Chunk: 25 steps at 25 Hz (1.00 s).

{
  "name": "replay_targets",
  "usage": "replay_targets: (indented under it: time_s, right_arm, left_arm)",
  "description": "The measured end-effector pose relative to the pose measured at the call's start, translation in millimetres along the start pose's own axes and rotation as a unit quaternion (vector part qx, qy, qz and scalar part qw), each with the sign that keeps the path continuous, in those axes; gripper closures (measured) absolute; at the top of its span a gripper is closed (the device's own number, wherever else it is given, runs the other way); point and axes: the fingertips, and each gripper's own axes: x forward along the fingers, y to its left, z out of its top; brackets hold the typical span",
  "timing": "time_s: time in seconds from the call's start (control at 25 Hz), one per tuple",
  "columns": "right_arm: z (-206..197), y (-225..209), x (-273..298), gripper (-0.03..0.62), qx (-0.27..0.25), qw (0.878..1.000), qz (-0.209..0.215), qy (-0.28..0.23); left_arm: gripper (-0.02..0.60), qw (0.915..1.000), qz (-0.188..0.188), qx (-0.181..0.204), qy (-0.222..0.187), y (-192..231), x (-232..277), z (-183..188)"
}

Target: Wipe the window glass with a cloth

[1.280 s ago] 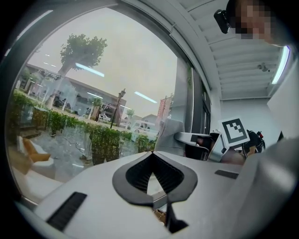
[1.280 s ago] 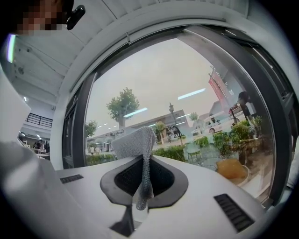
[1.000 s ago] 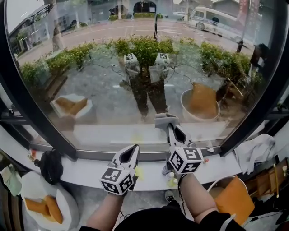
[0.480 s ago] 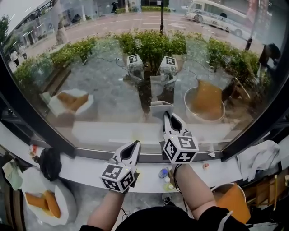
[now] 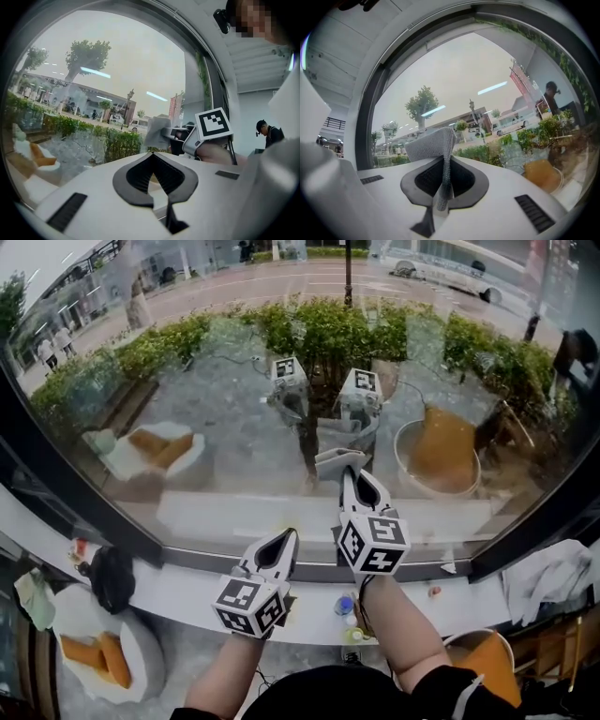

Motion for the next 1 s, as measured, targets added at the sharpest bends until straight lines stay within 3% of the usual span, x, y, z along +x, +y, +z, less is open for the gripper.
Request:
replay_targets:
  time_s: [0.48, 1.0]
  right_arm:
    - [3.5, -5.8, 11.0, 0.556, -0.022, 0.999, -0.025, -0.004]
    - [11.8, -15.1, 1.9, 0.554, -0.031, 0.999, -0.039, -0.012]
  left_arm:
    - [0.574, 1.0000, 0.000, -0.002, -0.004, 4.4, 11.7, 7.9]
    - [0.574, 0.9996, -0.026, 0.006, 0.002, -5.6, 19.5, 11.1]
